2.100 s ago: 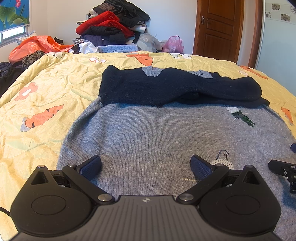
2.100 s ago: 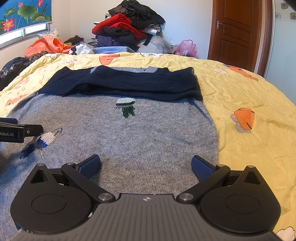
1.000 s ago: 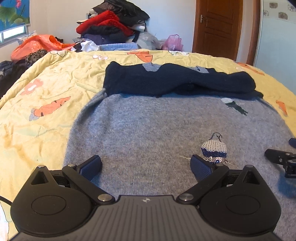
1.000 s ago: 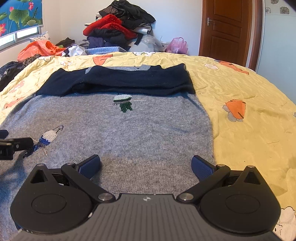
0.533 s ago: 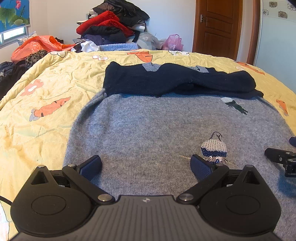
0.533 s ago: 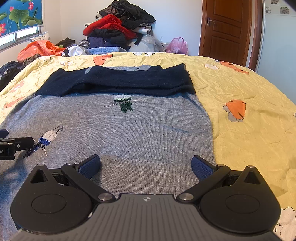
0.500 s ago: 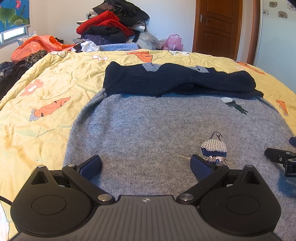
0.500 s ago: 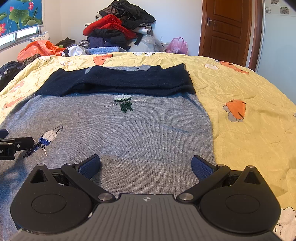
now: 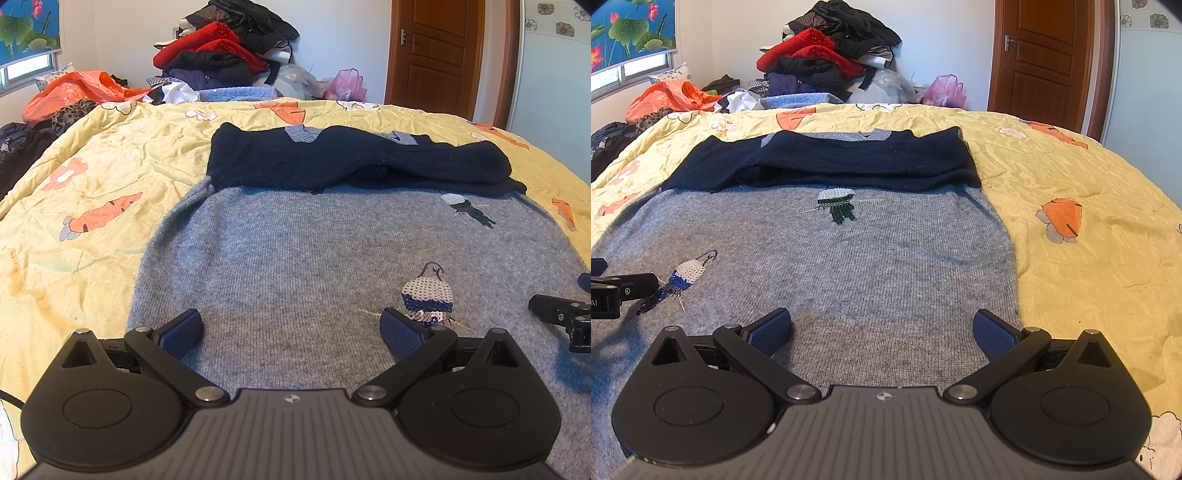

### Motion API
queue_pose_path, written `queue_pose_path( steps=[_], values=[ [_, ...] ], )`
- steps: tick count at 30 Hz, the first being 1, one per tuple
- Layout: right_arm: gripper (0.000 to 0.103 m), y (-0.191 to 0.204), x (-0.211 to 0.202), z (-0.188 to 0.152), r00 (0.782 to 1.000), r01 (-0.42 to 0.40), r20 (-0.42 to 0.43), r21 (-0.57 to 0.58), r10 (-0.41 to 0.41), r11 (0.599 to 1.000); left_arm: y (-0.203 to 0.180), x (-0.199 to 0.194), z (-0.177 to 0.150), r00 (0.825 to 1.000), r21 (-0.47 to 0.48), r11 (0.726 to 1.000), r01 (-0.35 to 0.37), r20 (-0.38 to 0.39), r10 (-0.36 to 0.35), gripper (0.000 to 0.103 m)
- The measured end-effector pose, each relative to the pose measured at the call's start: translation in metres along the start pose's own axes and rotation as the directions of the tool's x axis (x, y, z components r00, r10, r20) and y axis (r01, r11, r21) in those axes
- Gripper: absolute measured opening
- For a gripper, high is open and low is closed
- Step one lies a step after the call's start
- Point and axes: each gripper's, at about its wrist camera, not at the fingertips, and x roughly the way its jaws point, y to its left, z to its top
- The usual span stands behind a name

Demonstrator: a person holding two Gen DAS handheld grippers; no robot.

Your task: Fold small clothes

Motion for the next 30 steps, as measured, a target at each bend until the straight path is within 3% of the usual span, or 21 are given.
queue_pose_path(
  steps=[16,30],
  values=[
    [0.103,0.0003,-0.0003,-0.0001,1.0,0.0,-0.002,-0.002,0.0,1.0,-0.0006,-0.0005,0.0,1.0,0.0,1.0,0.001,-0.002,-0.001,0.103],
    [0.103,0.0018,-0.0049,0.0025,0.998,0.0,-0.056,-0.032,-0.001,1.0,-0.0005,-0.0009,-0.0012,1.0,-0.003,1.0,-0.004,-0.001,0.004,0.103]
  ],
)
